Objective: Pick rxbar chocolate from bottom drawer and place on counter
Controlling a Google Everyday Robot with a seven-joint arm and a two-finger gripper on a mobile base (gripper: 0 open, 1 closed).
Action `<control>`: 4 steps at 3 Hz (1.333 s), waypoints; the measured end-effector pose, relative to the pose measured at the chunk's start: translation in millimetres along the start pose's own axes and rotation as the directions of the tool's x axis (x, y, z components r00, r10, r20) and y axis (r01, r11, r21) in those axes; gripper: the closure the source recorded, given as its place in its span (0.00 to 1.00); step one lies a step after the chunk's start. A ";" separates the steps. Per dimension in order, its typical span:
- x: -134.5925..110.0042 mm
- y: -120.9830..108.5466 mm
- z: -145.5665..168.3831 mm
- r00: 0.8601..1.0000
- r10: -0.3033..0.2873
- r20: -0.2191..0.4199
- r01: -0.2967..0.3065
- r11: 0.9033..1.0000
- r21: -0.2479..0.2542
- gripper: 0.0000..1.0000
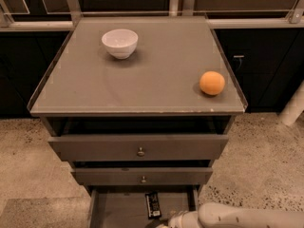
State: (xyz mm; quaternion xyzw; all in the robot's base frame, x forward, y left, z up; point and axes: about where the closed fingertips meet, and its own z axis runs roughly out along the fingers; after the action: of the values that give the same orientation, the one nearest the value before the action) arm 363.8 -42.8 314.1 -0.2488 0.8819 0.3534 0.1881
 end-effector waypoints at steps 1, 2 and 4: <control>-10.5 -41.8 23.2 0.998 0.022 0.058 -0.028 0.993 0.112 0.00; -15.4 -52.7 23.9 0.997 0.024 0.076 -0.035 0.989 0.144 0.00; -16.3 -92.8 85.6 0.995 0.018 0.098 -0.044 0.963 0.267 0.00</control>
Offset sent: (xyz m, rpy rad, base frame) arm 0.0308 -0.0050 -0.0297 -0.0492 -0.0453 -0.0928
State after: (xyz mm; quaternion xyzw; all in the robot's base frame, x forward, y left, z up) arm 443.3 -34.5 215.0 -0.1901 0.9156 0.2447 0.2563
